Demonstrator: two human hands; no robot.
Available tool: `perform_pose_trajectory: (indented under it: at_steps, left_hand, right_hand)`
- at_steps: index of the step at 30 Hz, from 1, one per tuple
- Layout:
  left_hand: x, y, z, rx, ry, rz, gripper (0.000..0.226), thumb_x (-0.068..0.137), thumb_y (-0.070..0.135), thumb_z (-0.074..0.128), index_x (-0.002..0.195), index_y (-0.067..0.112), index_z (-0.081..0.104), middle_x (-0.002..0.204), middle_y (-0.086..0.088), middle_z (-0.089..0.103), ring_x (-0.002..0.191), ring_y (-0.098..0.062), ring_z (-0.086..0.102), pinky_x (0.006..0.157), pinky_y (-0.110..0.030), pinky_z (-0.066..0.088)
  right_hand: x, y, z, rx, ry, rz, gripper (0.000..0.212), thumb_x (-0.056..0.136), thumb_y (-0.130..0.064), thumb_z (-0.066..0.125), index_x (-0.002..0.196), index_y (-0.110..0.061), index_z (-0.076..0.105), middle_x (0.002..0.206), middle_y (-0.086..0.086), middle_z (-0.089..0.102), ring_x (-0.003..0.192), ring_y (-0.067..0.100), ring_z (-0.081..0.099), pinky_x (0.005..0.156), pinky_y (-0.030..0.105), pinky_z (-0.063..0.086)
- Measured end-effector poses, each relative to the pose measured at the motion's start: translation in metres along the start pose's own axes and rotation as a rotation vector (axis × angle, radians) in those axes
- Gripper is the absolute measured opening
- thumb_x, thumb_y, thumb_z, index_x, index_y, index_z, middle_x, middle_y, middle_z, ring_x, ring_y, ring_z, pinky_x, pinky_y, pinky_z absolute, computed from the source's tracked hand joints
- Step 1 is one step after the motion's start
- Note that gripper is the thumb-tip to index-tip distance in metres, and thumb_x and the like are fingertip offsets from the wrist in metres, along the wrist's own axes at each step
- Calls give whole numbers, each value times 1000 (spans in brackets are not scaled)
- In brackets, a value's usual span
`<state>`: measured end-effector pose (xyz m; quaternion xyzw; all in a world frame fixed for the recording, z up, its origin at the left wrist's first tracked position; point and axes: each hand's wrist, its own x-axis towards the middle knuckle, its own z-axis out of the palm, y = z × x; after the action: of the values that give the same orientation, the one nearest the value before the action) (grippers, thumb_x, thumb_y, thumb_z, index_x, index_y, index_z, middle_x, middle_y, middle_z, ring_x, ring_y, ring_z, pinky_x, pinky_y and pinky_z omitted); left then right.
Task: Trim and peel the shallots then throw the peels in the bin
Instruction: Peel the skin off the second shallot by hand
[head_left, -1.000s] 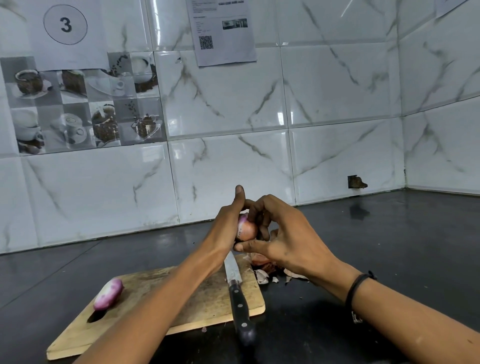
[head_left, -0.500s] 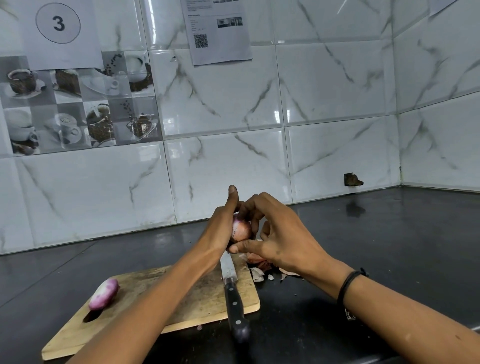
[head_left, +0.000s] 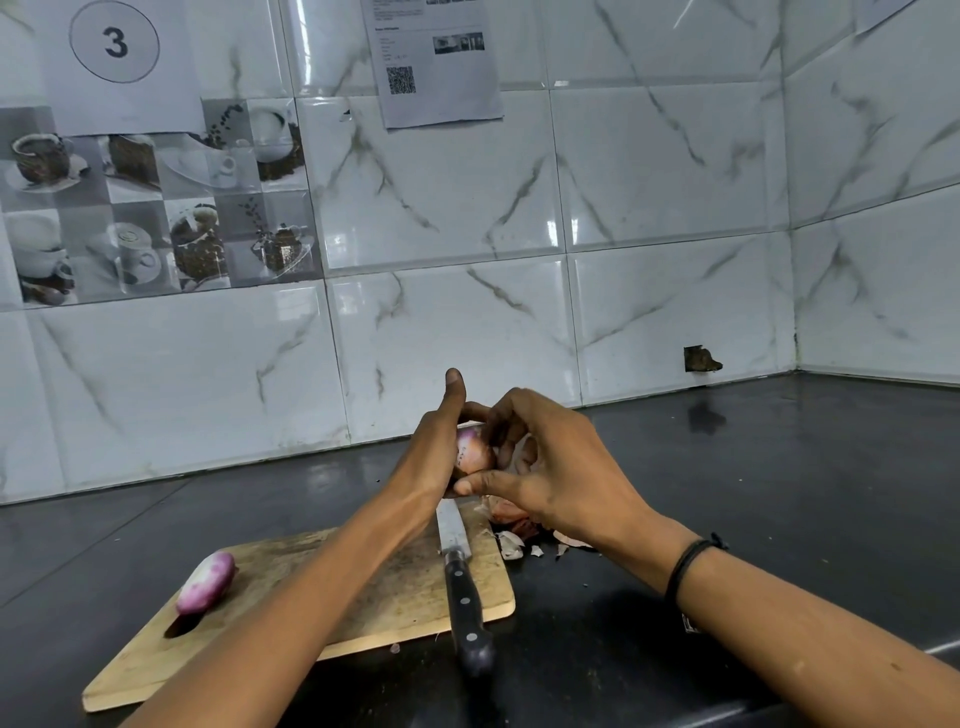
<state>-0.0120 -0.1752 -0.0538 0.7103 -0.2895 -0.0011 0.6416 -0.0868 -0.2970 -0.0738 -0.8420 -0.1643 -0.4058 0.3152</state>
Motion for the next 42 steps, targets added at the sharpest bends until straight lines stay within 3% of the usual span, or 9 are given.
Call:
perform_pose_trajectory:
  at_steps: [4,7,11,14,19,23,27,37,42]
  left_hand:
    - [1,-1,-1,16,0,2,68,101,64,20,89,19,70,70,-4,71,57,-14,62,46,-19,46]
    - [2,-2,0,42,-23,10,71,101,65,20,79,17,68,68,-8,64,56,-18,51,46,-21,42]
    - [0,-3,1,59,-42,5,72,102,62,19,71,16,64,53,2,61,49,-11,52,51,-19,44]
    - [-1,-3,2,59,-63,8,75,102,63,18,61,14,58,45,1,48,42,-11,42,42,-15,39]
    - [2,-3,-1,-5,-34,-50,67,100,66,22,83,14,61,48,-2,46,36,-12,33,40,-18,27]
    - [4,-5,-4,-40,-63,-69,67,100,66,23,79,11,56,44,-1,38,35,-13,29,37,-17,24]
    - [6,-8,-4,-42,-75,-98,70,102,63,23,78,9,59,43,-2,43,36,-16,31,40,-21,26]
    - [15,-11,-11,-227,-45,-171,60,102,60,30,93,11,63,46,-8,51,30,-15,33,38,-16,23]
    - [19,-14,-11,-319,-77,-174,67,104,58,26,97,2,63,50,-8,57,34,-15,37,38,-20,30]
  right_hand:
    - [1,2,1,11,27,-62,48,68,-29,91,110,-20,68,98,-9,63,89,8,60,75,18,49]
    - [1,3,0,11,7,-63,46,68,-28,92,106,-20,68,95,-11,63,85,8,60,73,18,50]
    - [1,4,0,6,-17,-47,45,66,-32,93,100,-20,66,89,-11,63,80,9,61,70,18,50]
    - [1,7,0,5,-23,-51,42,66,-32,93,93,-17,65,84,-11,63,77,9,61,66,16,49]
    - [2,9,3,-38,-49,-68,25,77,-28,87,87,-19,66,81,-10,63,76,10,59,65,12,44]
    - [2,9,0,8,-27,-86,24,81,-28,85,93,-17,68,84,-8,66,81,11,63,67,14,46]
    - [3,9,-1,20,-48,-80,17,85,-29,81,91,-17,70,86,-8,66,83,11,63,66,11,43]
    - [3,18,0,-75,-76,-43,16,93,-32,71,100,-18,65,90,-9,67,86,4,61,69,9,43]
    - [3,21,-1,-137,-31,39,13,96,-33,66,99,-22,61,88,-12,65,85,6,62,69,22,51]
